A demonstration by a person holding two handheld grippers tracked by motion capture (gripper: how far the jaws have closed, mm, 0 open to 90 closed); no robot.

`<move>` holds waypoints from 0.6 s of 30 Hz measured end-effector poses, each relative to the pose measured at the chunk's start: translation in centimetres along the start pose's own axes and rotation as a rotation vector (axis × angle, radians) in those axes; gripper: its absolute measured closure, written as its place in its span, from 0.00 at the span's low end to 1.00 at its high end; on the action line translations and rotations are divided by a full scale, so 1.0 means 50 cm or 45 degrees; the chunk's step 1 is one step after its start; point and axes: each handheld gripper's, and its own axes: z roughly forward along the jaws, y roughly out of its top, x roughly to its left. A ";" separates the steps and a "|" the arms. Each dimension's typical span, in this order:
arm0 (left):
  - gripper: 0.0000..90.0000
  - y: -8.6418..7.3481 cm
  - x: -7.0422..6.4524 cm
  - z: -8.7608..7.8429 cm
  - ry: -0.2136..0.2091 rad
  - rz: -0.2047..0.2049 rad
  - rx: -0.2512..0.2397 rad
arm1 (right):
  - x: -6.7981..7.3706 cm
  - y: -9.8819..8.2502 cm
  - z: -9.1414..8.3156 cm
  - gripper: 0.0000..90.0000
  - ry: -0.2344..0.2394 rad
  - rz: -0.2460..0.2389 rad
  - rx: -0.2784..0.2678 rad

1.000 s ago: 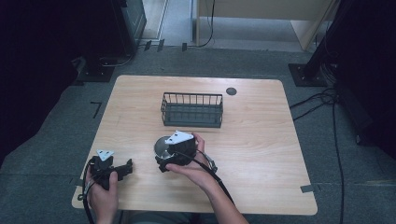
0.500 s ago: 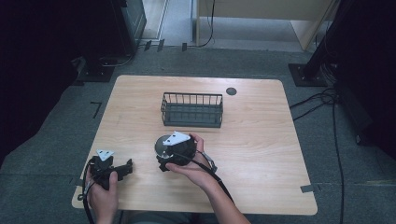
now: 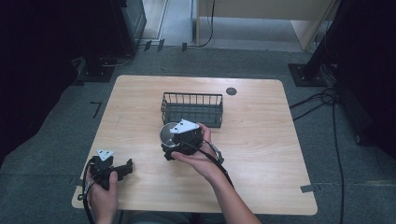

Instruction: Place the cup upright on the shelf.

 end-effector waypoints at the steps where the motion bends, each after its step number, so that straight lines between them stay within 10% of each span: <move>1: 0.00 0.000 0.000 0.000 0.000 0.000 0.000 | -0.003 0.003 -0.002 0.07 -0.002 0.003 -0.003; 18: 0.00 0.000 0.000 0.000 0.000 0.000 0.000 | -0.062 0.072 -0.033 0.07 -0.066 0.017 -0.051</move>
